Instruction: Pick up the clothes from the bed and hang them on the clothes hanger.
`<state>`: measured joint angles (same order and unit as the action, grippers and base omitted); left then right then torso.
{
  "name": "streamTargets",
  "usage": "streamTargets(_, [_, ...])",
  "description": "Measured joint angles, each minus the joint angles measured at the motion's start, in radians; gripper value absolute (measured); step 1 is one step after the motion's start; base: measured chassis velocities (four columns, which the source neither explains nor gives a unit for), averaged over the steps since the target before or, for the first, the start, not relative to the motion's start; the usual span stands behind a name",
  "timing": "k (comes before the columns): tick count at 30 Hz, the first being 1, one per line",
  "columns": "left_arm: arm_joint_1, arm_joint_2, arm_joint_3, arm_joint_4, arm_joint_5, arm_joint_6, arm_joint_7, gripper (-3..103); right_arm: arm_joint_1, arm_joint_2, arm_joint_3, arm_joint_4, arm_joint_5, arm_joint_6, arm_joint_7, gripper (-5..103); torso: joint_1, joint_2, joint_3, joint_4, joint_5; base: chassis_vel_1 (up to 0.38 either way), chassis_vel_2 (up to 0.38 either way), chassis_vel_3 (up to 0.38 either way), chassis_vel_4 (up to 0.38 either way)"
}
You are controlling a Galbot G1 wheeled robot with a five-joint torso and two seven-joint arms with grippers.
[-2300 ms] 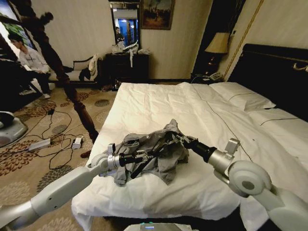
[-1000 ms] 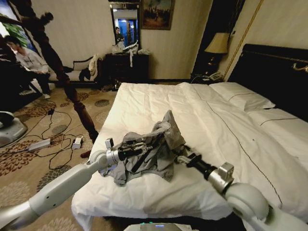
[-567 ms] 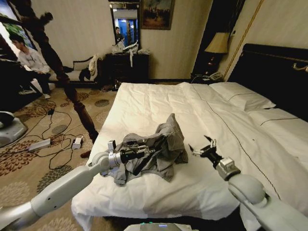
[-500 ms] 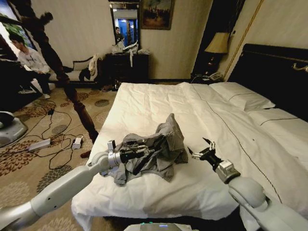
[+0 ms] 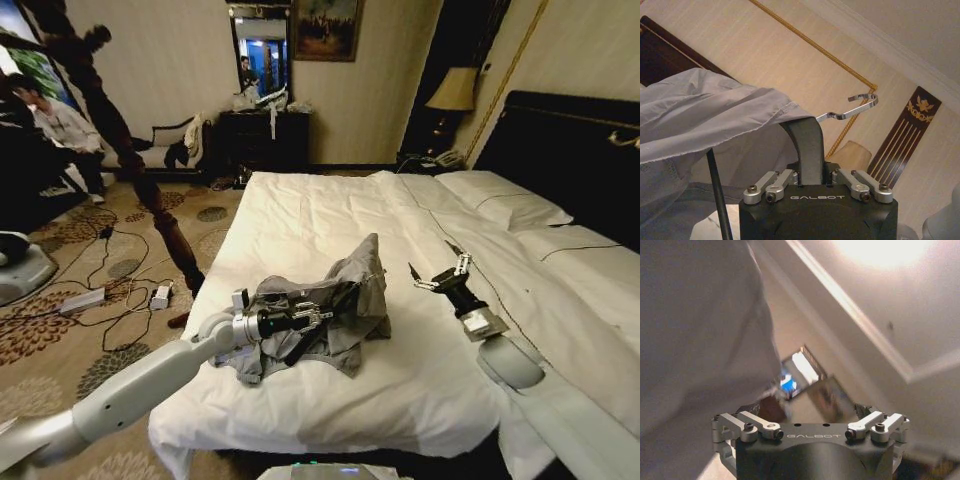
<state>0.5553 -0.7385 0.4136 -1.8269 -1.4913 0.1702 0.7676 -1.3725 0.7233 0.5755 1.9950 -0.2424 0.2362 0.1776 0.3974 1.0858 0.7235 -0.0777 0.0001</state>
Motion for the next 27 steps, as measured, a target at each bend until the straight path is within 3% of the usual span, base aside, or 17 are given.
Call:
streamTargets(6, [-0.009,-0.012,0.023,0.005,-0.003,0.001,-0.004,23,0.008,0.018,-0.017,0.030,-0.084,0.036,0.002,100,0.000,0.000,0.000,0.0000,-0.0002,0.000,0.000,0.000,0.000])
streamTargets(17, [-0.071,-0.012,0.083,-0.011,-0.044,0.002,-0.031,23,0.038,0.052,-0.046,0.033,-0.143,0.059,0.011,100,0.000,0.000,0.000,-0.0001,-0.0001,0.000,0.000,0.000,0.000])
streamTargets(27, [-0.046,-0.009,0.091,-0.041,-0.064,0.007,-0.086,23,0.074,0.067,-0.071,0.029,-0.194,0.077,0.035,100,0.000,0.000,0.000,-0.0001,-0.0001,0.000,0.000,0.000,0.000])
